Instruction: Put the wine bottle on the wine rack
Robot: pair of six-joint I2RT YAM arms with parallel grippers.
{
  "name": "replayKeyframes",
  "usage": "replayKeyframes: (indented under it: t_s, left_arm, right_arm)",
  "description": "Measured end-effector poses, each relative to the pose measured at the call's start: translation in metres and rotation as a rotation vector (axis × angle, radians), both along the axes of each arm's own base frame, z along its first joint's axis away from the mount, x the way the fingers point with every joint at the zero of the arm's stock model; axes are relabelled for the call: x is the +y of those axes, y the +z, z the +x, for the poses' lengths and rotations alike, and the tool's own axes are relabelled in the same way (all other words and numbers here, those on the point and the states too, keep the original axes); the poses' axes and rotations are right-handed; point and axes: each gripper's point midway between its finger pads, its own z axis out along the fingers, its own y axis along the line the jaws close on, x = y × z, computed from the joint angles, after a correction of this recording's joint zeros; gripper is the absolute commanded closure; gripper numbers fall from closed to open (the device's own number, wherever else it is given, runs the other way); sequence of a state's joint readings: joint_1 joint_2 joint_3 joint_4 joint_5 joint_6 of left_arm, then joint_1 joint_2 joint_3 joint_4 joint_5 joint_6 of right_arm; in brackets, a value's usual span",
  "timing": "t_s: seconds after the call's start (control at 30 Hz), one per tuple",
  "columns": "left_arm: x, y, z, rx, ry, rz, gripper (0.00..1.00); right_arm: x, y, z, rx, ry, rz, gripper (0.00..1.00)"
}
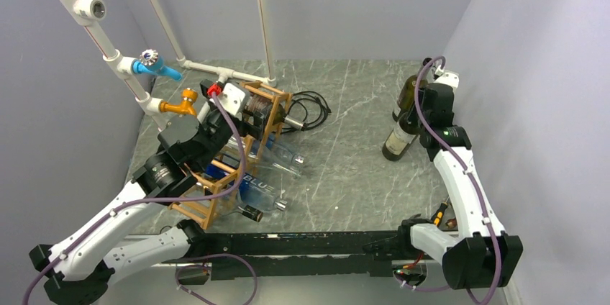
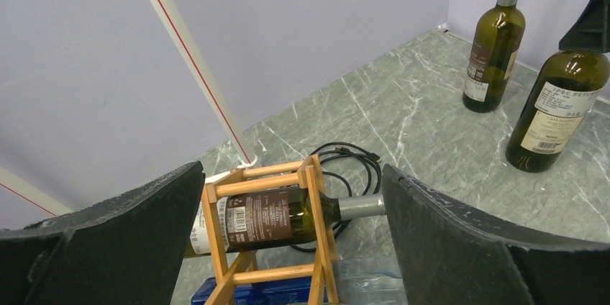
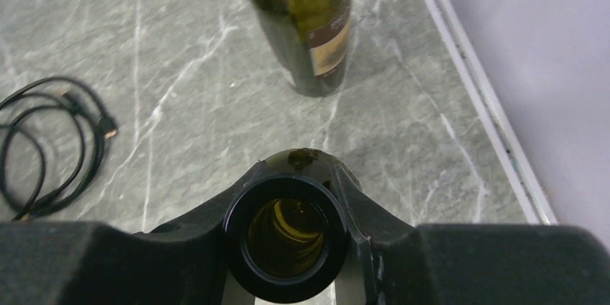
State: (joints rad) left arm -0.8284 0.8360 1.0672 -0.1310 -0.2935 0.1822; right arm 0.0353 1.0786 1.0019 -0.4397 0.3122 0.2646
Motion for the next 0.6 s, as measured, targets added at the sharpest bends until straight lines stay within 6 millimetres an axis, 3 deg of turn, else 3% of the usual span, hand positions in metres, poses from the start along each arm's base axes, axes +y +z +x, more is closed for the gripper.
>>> replayKeyframes:
  t_s: [0.33,0.6]
  left_arm:
    - [-0.012,-0.016,0.009,0.037,-0.009,0.035,0.00]
    - [-0.047,-0.045,0.007,0.130,-0.145,0.078,0.00]
  right_arm:
    - [0.050,0.016,-0.026,-0.020,0.227,0.175,1.00]
    - [0.098,0.070,-0.040,-0.112,0.387,0.407,1.00]
